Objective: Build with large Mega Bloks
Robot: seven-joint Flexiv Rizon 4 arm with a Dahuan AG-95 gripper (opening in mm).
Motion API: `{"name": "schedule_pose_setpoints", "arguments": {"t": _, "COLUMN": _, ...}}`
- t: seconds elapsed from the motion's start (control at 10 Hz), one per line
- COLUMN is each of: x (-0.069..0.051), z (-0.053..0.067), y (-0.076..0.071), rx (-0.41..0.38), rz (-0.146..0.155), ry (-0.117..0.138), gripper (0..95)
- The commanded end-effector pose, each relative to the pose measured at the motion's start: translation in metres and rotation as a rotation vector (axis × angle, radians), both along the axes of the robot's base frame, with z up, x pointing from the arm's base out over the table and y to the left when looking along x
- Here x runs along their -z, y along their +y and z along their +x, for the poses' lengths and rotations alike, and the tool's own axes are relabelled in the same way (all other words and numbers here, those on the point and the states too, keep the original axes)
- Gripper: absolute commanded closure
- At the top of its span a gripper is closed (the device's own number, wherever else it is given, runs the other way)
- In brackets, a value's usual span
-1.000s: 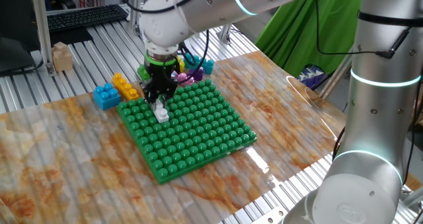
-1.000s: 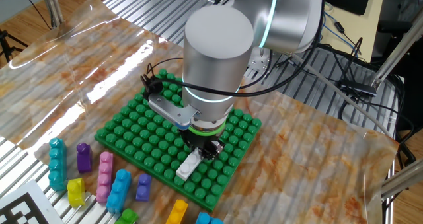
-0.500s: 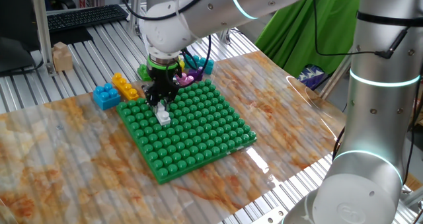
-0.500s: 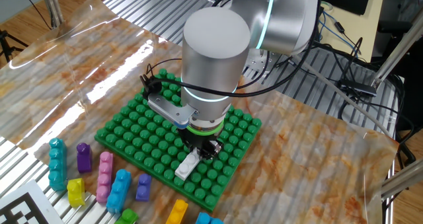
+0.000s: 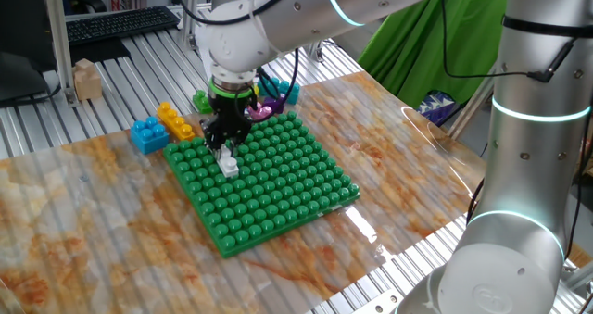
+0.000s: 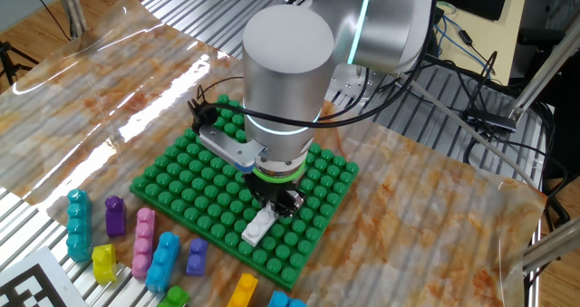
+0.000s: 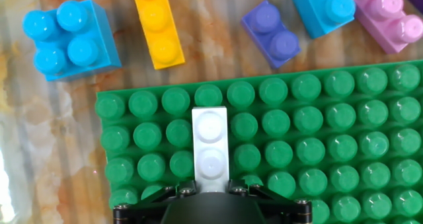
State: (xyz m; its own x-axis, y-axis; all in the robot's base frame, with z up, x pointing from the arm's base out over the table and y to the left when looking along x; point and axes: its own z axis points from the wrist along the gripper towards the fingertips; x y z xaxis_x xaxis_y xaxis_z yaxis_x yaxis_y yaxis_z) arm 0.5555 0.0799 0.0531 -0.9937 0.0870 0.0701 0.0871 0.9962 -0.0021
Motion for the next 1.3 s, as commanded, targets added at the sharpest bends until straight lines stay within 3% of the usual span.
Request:
{"name": "schedule_pose_setpoints", "arguments": {"t": 0.1, "x": 0.003, "z": -0.002, "y": 0.002, "rx": -0.008, "rz": -0.003, "ry": -0.008, "gripper": 95.0}}
{"name": "schedule_pose_setpoints", "arguments": {"t": 0.4, "x": 0.008, "z": -0.004, "y": 0.003, "rx": -0.013, "rz": -0.016, "ry": -0.018, "gripper": 95.0}}
{"name": "schedule_pose_setpoints", "arguments": {"t": 0.8, "x": 0.023, "z": -0.009, "y": 0.005, "rx": -0.012, "rz": -0.029, "ry": -0.053, "gripper": 95.0}}
{"name": "schedule_pose_setpoints", "arguments": {"t": 0.9, "x": 0.032, "z": -0.012, "y": 0.007, "rx": -0.006, "rz": -0.029, "ry": -0.071, "gripper": 95.0}}
{"name": "schedule_pose_setpoints", "arguments": {"t": 1.1, "x": 0.035, "z": -0.013, "y": 0.007, "rx": -0.004, "rz": -0.025, "ry": -0.071, "gripper": 95.0}}
{"name": "schedule_pose_setpoints", "arguments": {"t": 1.3, "x": 0.033, "z": -0.012, "y": 0.007, "rx": 0.0, "rz": -0.024, "ry": -0.054, "gripper": 95.0}}
